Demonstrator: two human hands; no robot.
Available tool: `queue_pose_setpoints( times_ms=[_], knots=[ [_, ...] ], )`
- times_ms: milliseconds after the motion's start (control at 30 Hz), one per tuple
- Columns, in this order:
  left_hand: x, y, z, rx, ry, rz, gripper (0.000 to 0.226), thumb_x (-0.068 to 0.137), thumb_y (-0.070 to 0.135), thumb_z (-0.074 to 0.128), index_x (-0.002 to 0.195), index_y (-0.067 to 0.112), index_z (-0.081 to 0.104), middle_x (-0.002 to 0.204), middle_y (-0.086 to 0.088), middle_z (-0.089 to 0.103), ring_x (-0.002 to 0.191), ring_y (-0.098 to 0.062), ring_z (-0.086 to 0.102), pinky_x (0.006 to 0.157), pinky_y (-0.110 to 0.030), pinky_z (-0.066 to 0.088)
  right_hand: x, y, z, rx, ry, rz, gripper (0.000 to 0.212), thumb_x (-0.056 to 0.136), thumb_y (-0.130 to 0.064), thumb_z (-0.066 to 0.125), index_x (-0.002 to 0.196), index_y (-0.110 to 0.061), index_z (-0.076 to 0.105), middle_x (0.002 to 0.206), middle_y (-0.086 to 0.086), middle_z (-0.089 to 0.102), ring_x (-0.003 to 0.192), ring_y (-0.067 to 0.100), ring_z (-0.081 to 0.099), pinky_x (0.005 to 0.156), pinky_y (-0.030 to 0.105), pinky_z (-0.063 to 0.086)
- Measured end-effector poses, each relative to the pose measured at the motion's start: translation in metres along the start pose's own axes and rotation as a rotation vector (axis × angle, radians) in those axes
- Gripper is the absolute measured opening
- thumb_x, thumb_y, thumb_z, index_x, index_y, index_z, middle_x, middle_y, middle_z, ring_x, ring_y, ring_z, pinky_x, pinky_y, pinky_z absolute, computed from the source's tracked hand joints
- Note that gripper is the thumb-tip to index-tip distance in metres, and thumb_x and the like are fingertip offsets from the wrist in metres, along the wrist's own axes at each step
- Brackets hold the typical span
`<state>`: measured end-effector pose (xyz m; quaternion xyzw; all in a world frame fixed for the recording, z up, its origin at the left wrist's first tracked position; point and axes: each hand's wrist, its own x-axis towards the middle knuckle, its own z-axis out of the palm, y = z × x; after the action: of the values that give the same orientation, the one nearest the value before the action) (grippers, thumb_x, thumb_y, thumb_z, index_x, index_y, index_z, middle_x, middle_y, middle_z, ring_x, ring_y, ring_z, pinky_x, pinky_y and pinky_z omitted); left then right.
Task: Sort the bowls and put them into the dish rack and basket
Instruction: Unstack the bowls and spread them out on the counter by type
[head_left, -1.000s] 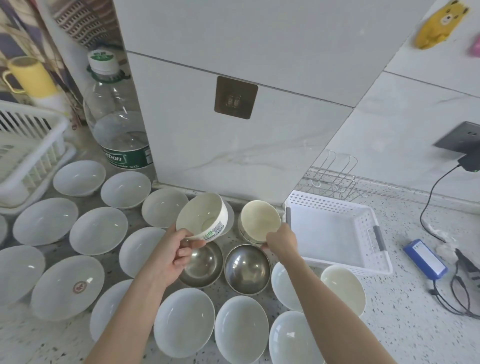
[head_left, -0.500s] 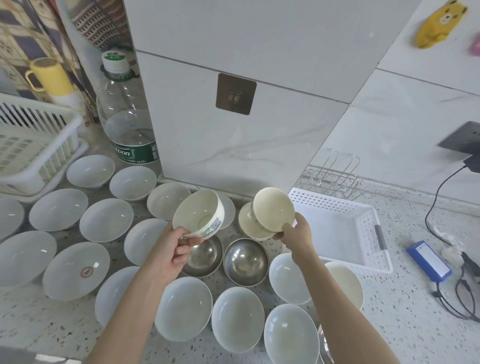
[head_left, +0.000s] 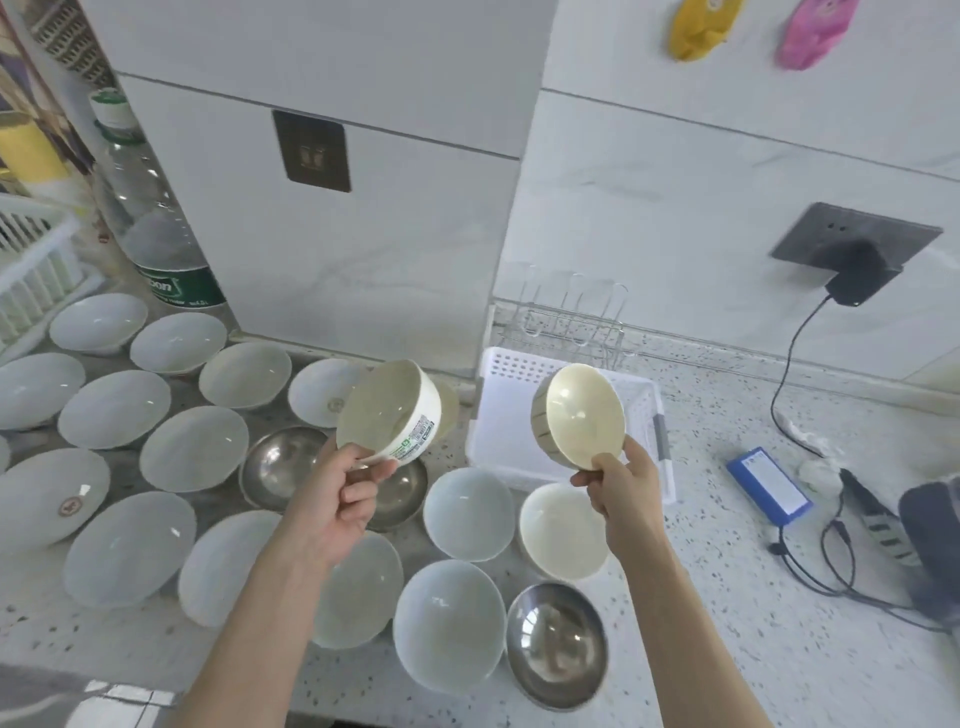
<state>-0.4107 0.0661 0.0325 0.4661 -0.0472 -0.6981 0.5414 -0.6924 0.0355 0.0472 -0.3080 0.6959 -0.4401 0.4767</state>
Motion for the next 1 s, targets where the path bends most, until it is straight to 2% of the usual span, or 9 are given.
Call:
queue_pose_setpoints(
  times_ms=[167,267,400,533,633,733,1000],
  knots=[
    [-0.014,-0.061,0.044,0.008,0.001,-0.039,0.017,0.097,0.009,0.043,0.085,0.014,0.054,0.057,-0.006,0.064,0.026,0.000,0.029,0.023,-0.010,0.017,-0.003,0.022,-0.086,0.019,0.083,0.000,0.049,0.086,0.003,0.041,0.130,-0.016,0.052,0.049,0.010,0.061,0.035,0.005,0.044,0.036,0.016,0.032],
    [-0.023,-0.094,0.065,0.004,0.017,-0.054,0.016,0.096,0.008,0.046,0.084,0.014,0.054,0.058,-0.006,0.065,0.026,0.000,0.029,0.024,-0.010,0.017,-0.005,0.043,-0.128,-0.047,0.098,0.032,0.053,0.087,0.002,0.041,0.136,-0.016,0.049,0.047,0.008,0.061,0.038,0.009,0.041,0.037,0.017,0.032],
    [-0.031,-0.127,0.079,0.003,0.012,-0.080,0.015,0.096,0.007,0.045,0.087,0.012,0.055,0.059,-0.007,0.065,0.027,0.000,0.029,0.024,-0.010,0.018,-0.007,0.069,-0.163,-0.143,0.088,0.087,0.056,0.088,0.004,0.041,0.138,-0.018,0.048,0.048,0.006,0.062,0.042,0.008,0.053,0.040,0.019,0.037],
    [-0.039,-0.147,0.084,0.038,0.002,-0.072,0.018,0.095,0.006,0.046,0.099,0.020,0.056,0.064,-0.010,0.067,0.029,-0.001,0.030,0.024,-0.011,0.020,-0.006,0.090,-0.177,-0.212,0.028,0.120,0.058,0.088,0.002,0.040,0.141,-0.021,0.045,0.051,0.007,0.063,0.048,0.013,0.055,0.047,0.025,0.042],
    [-0.045,-0.157,0.086,0.074,0.030,-0.056,0.019,0.094,0.005,0.049,0.095,0.022,0.056,0.064,-0.010,0.067,0.030,-0.002,0.030,0.025,-0.012,0.021,-0.005,0.099,-0.177,-0.275,-0.008,0.116,0.058,0.088,0.000,0.040,0.142,-0.020,0.044,0.065,0.011,0.068,0.049,0.010,0.060,0.052,0.027,0.046],
    [-0.050,-0.165,0.087,0.091,0.045,-0.046,0.019,0.094,0.005,0.050,0.094,0.023,0.058,0.064,-0.011,0.067,0.030,-0.002,0.030,0.026,-0.011,0.021,-0.002,0.103,-0.174,-0.327,-0.040,0.111,0.060,0.088,-0.001,0.040,0.144,-0.022,0.040,0.072,0.013,0.069,0.046,0.006,0.059,0.048,0.023,0.043],
    [-0.056,-0.179,0.094,0.137,0.053,0.012,0.021,0.095,0.002,0.046,0.101,0.020,0.056,0.063,-0.011,0.068,0.030,-0.002,0.034,0.026,-0.012,0.020,0.006,0.114,-0.170,-0.378,-0.104,0.084,0.060,0.089,-0.001,0.039,0.145,-0.021,0.039,0.071,0.014,0.070,0.055,0.014,0.063,0.053,0.029,0.049]
  ],
)
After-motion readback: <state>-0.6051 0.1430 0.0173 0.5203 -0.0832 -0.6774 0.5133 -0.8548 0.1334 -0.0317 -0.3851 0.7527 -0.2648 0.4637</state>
